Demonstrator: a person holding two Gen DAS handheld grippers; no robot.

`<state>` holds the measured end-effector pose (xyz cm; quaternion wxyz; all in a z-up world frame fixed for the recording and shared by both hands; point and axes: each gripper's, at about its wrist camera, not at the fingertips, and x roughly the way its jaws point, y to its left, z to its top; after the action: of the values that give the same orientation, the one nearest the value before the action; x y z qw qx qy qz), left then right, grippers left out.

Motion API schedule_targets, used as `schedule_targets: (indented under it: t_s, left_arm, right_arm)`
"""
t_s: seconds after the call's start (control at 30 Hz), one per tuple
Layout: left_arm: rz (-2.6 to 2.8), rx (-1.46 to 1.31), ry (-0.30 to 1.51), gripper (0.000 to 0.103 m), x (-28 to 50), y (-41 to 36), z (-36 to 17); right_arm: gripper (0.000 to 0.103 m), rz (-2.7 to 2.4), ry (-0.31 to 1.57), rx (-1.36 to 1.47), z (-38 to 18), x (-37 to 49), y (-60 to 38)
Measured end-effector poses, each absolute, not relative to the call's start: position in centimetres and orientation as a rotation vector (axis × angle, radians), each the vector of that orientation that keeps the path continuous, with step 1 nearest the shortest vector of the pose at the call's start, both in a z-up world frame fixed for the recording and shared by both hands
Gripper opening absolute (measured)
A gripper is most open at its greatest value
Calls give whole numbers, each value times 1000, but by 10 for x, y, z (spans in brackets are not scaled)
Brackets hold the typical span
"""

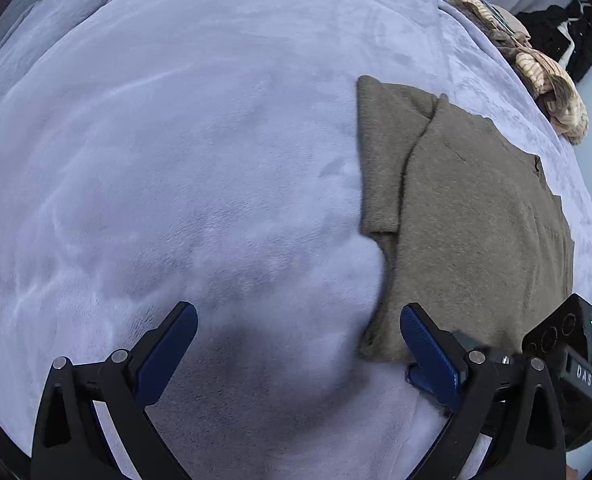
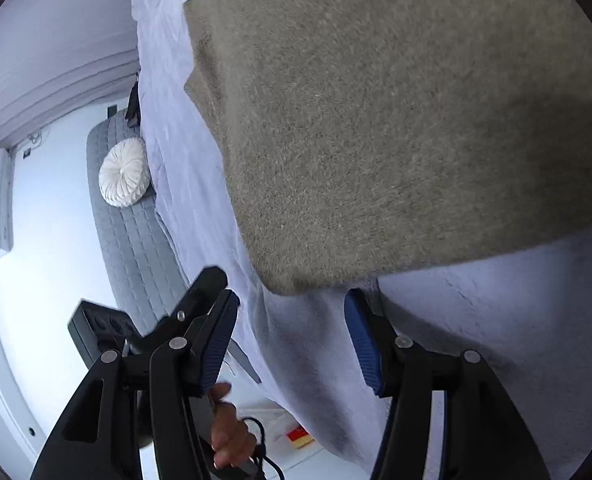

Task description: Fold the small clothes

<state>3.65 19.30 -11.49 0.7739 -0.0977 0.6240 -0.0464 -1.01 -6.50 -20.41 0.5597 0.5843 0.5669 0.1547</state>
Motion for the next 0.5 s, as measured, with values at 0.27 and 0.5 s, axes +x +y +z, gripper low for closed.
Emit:
schedule_targets:
  t_s: [0.27,0.5]
  left_arm:
    - [-82,-229,1337,102,24,213,-113]
    - [-71,-200,1360,102,21,207,-119]
  right_arm:
    - [7,387,1275,1364,-189,10,-57]
    - [7,300,1418,1175,-201,19,-41]
